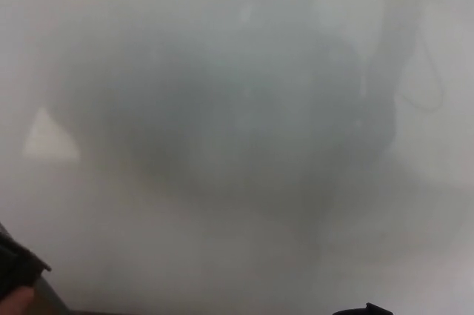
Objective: A magnetic marker holder is on the left hand side of the white board, the robot put the index and middle finger into the opening of the container and pull off the magnetic holder and hand it to a human on the left hand side.
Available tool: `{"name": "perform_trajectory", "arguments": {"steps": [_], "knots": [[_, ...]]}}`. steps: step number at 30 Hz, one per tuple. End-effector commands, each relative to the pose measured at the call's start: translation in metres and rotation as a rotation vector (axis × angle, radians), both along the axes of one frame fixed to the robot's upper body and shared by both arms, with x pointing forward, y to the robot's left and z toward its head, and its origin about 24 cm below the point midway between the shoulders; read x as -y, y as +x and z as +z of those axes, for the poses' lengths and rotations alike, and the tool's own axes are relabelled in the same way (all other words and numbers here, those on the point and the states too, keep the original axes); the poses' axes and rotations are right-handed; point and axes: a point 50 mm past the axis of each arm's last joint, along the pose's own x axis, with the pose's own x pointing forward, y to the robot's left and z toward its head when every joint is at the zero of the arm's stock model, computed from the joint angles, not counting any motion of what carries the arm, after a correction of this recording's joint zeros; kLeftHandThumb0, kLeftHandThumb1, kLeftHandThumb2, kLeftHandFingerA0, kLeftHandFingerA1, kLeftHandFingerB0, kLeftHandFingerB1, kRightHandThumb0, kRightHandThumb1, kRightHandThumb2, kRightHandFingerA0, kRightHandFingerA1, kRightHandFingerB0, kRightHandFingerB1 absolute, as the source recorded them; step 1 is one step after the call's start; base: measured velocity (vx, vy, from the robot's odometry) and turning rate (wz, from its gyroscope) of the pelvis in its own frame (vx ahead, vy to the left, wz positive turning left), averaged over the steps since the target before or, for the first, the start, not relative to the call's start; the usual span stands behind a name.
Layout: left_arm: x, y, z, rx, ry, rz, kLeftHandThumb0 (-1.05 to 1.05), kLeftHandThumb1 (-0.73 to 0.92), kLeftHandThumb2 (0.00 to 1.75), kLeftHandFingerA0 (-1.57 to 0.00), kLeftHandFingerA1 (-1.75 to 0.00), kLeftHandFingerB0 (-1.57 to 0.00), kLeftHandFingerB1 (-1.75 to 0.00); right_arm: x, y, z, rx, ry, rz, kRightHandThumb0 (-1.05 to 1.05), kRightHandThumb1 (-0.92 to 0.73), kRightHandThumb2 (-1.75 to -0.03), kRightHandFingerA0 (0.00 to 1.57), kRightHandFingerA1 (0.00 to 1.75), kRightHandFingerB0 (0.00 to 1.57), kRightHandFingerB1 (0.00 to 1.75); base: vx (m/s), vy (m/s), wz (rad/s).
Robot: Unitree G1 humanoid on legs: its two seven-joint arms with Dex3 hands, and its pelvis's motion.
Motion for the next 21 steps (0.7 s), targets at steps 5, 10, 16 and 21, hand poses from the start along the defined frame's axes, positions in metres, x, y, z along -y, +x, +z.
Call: {"name": "perform_trajectory", "arguments": {"steps": [5,10,16,21], "knots": [[0.001,0.009,-0.001,-0.02,-0.021,-0.009,-0.86,0.59,0.59,-0.65,-0.42,-0.44,-0.42,0.005,0.004,0.002,0.018,-0.039,-0.011,-0.42,-0.6,-0.61,0.9,0.59,0.69,0.5,0.0,0.0,0.0],[0.004,0.011,-0.006,-0.034,-0.008,-0.019,-0.89,0.51,0.9,-0.5,-0.47,-0.39,-0.51,0.005,0.008,0.005,0.038,-0.042,0.003,-0.37,-0.64,-0.59,0.89,0.58,0.71,0.5,0.0,0.0,0.0],[0.009,0.013,-0.015,-0.069,-0.001,-0.035,-0.85,0.59,0.59,-0.5,-0.35,-0.44,-0.43,0.005,0.005,0.004,0.033,-0.051,0.015,-0.4,-0.62,-0.59,0.9,0.6,0.68,0.5,0.0,0.0,0.0],[0.01,0.017,-0.028,-0.265,0.158,-0.015,-0.63,0.47,0.55,-0.51,-0.38,-0.47,-0.4,0.003,0.008,0.004,0.038,-0.048,0.004,-0.37,-0.63,-0.59,0.89,0.58,0.71,0.5,0.0,0.0,0.0]]}}
